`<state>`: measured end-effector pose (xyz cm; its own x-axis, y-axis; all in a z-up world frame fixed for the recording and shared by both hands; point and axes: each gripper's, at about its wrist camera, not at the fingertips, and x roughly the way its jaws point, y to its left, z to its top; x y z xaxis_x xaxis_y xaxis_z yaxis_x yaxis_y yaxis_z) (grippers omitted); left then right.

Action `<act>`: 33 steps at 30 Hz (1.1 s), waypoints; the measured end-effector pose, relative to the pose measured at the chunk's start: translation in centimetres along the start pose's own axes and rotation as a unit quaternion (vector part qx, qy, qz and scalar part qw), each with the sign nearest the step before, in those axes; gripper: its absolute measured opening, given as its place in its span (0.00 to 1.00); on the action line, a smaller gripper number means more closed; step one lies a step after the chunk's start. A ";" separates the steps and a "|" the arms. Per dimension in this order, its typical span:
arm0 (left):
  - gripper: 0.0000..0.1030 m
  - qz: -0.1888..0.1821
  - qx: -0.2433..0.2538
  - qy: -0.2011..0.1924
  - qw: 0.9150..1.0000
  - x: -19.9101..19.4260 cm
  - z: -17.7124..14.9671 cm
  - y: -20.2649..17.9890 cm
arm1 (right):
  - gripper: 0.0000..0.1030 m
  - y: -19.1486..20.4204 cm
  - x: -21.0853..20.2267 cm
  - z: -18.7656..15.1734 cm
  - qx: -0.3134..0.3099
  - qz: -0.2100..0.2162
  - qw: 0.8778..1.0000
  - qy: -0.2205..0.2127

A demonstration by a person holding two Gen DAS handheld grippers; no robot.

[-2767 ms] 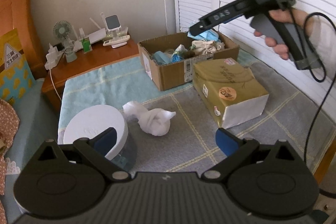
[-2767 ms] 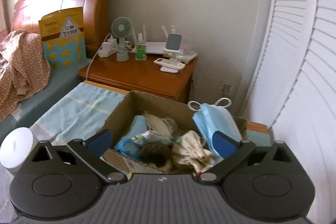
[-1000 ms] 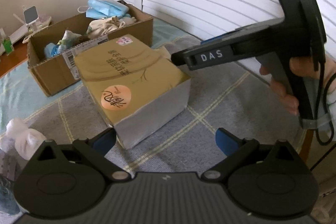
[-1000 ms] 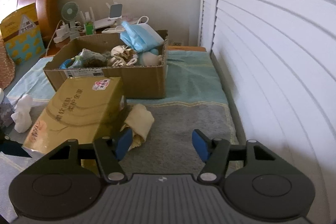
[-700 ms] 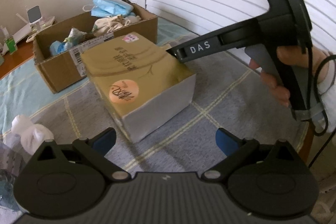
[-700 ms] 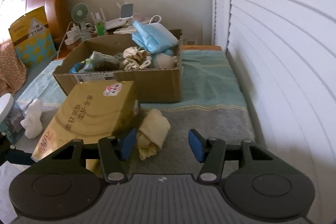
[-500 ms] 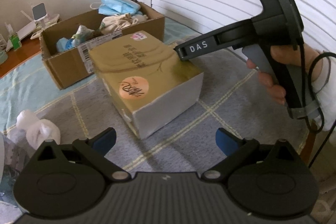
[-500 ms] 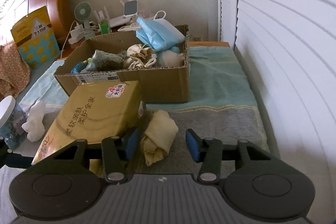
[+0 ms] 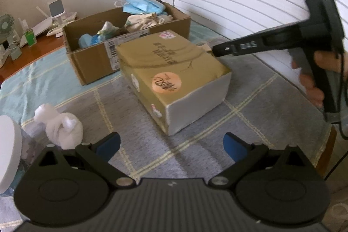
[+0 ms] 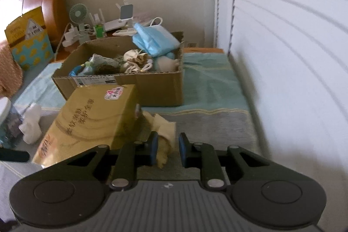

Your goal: Organize soft objects

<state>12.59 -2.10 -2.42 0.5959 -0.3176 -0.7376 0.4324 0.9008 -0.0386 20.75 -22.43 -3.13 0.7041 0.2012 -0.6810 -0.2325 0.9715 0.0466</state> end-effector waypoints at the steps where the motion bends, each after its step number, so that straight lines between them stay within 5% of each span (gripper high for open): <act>1: 0.97 0.001 -0.002 0.000 1.000 0.0 -0.1 0.1 | 0.25 -0.1 -0.1 -0.1 0.001 0.003 1.000 0.002; 8: 0.97 0.004 -0.011 0.002 1.000 0.0 -0.4 0.7 | 0.45 -0.6 0.4 0.3 0.029 0.034 0.999 0.002; 16: 0.97 0.002 -0.017 0.009 1.000 0.6 -0.5 1.0 | 0.43 -0.6 2.7 0.4 0.038 0.060 0.997 0.033; 20: 0.97 0.001 -0.017 0.011 1.000 0.7 -0.5 1.1 | 0.25 -1.0 2.9 0.0 0.053 0.081 0.995 0.035; 28: 0.97 -0.001 -0.015 0.006 1.000 0.3 -0.7 0.9 | 0.21 0.0 -0.2 0.0 0.002 0.013 1.000 0.002; 33: 0.97 0.002 -0.014 0.000 1.000 0.0 -0.7 0.9 | 0.22 1.0 -1.3 -1.5 -0.051 -0.039 0.998 0.018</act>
<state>12.48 -1.04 -2.92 0.5974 -0.3135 -0.7381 0.4101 0.9104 -0.0549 18.59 -21.92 -3.28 0.6987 0.1194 -0.7054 -0.2468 0.9657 -0.0811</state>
